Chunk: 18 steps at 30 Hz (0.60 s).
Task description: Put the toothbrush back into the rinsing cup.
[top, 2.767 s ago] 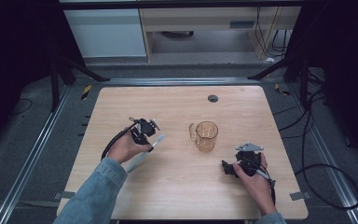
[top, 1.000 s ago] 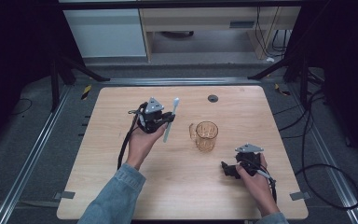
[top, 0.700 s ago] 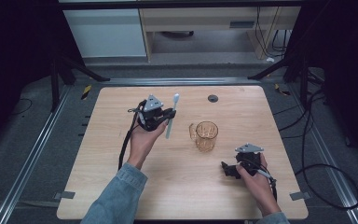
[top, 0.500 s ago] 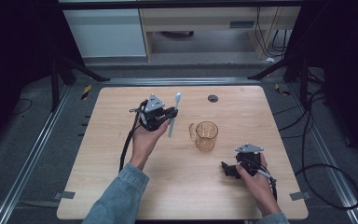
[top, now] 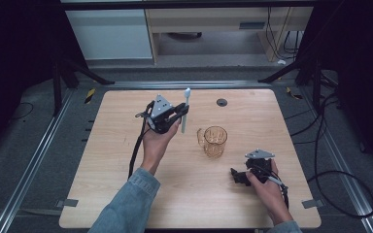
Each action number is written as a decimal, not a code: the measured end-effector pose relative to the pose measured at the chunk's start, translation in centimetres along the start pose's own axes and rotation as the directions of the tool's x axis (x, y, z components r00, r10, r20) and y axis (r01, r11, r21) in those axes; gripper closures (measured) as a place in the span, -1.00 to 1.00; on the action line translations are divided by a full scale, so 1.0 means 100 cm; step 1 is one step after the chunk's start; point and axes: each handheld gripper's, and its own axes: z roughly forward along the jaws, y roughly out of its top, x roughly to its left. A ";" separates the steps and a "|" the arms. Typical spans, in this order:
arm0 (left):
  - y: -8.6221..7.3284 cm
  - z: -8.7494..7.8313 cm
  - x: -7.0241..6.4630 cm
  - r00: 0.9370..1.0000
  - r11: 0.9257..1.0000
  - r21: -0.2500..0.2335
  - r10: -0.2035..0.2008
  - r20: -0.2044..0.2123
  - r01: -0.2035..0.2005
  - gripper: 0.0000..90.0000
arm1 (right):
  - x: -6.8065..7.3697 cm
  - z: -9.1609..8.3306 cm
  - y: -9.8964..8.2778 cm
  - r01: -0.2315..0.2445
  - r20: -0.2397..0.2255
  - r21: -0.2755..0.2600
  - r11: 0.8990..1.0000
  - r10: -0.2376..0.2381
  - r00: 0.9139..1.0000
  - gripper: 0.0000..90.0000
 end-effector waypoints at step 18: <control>0.010 0.003 -0.011 0.999 0.990 -0.133 0.049 -0.015 -0.050 0.76 | 0.000 0.000 0.000 0.005 -0.004 -0.001 1.000 -0.005 1.000 -0.99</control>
